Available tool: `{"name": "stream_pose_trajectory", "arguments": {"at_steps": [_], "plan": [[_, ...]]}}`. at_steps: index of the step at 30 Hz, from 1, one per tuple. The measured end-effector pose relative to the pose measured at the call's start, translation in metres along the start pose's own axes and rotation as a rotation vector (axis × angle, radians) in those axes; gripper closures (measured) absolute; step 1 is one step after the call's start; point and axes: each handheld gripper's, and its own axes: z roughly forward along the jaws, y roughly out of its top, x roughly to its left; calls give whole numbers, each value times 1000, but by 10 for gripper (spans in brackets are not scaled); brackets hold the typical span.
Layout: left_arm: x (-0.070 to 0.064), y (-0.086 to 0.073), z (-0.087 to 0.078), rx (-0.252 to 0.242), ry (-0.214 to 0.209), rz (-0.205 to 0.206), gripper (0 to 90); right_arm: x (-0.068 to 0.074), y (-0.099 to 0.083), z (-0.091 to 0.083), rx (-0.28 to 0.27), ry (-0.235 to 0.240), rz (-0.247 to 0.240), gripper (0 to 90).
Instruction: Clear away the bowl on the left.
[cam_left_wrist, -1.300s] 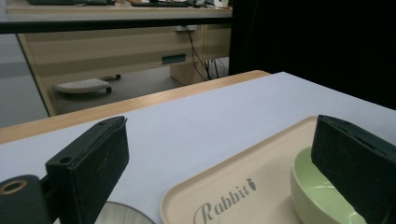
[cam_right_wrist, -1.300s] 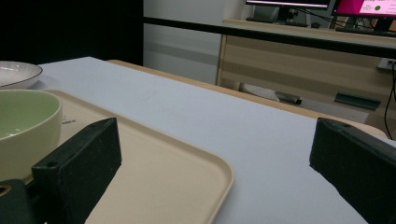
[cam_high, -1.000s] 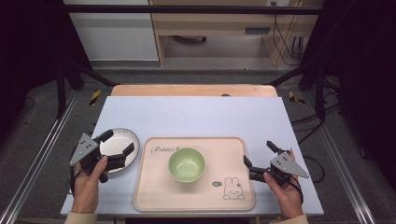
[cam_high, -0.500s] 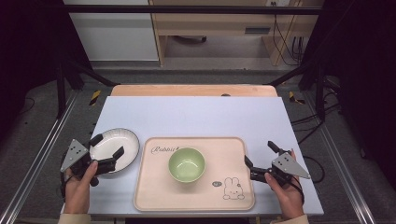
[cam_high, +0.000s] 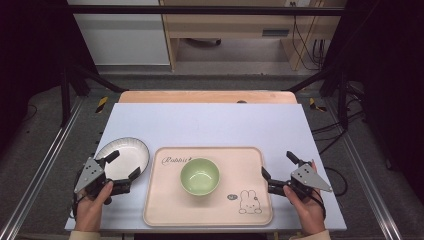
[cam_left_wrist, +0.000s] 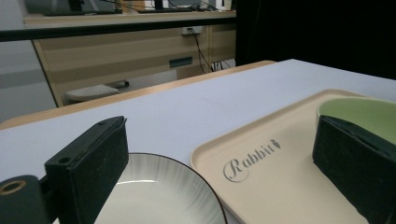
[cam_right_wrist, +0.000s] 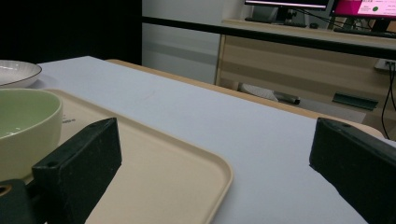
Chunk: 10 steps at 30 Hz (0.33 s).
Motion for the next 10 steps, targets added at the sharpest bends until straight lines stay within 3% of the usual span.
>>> {"name": "stream_pose_trajectory", "arguments": {"at_steps": [6,10], "plan": [[-4,-5,7,36,-44,7,36,0,0,-1,-2,1,-1,24],[-5,-4,7,44,-51,-5,37,0,0,-1,-1,1,0,24]]}}
